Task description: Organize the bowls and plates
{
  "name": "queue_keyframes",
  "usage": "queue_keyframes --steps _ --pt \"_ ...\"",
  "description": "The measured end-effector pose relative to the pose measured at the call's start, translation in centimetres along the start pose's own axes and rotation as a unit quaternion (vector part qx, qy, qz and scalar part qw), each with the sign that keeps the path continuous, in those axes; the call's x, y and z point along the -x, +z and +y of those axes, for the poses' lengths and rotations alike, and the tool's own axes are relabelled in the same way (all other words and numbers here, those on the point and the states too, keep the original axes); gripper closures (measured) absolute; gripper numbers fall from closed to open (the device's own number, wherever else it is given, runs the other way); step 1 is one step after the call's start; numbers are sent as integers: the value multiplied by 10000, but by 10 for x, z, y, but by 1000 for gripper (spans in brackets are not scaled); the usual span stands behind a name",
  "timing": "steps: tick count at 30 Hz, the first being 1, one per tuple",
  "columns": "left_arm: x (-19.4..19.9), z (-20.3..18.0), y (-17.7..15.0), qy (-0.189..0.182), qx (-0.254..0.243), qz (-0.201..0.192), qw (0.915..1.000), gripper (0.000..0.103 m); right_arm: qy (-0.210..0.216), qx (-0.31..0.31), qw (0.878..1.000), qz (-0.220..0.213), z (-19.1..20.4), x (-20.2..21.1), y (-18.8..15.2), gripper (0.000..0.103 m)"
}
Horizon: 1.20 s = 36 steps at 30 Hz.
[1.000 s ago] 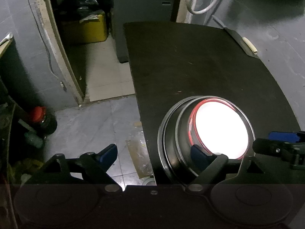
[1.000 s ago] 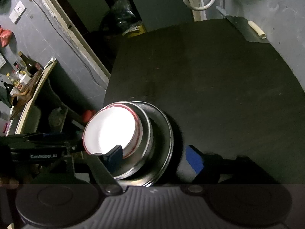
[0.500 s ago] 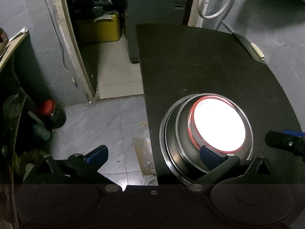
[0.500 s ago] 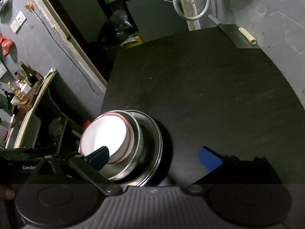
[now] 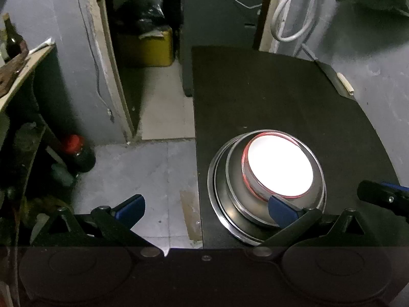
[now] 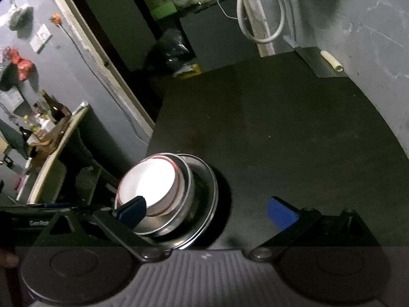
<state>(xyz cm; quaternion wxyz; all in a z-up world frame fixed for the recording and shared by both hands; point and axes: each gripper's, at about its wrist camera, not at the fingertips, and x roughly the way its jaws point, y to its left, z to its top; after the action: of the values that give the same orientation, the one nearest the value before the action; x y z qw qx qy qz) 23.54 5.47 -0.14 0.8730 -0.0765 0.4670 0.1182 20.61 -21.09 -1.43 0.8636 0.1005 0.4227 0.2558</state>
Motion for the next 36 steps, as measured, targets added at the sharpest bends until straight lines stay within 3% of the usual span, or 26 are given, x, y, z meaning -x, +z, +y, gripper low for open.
queue_keyframes --steps 4,13,24,30,36 --pt "14 -7 -7 93 -19 -198 9998 1 193 25 9996 -187 -2 9 -6 0" --pt "36 -20 -20 352 -104 -562 9977 1 148 225 9988 -402 4 24 -12 0" --pt "61 -13 -34 95 -94 -1214 9925 1 -60 291 9958 -870 24 51 -31 0" --pt "84 6 -44 -355 -117 -1588 9866 1 -463 172 9903 -1298 47 72 -53 0" --pt "108 22 -62 -513 -327 -1934 9792 1 -924 -211 9816 -1658 68 95 -78 0"
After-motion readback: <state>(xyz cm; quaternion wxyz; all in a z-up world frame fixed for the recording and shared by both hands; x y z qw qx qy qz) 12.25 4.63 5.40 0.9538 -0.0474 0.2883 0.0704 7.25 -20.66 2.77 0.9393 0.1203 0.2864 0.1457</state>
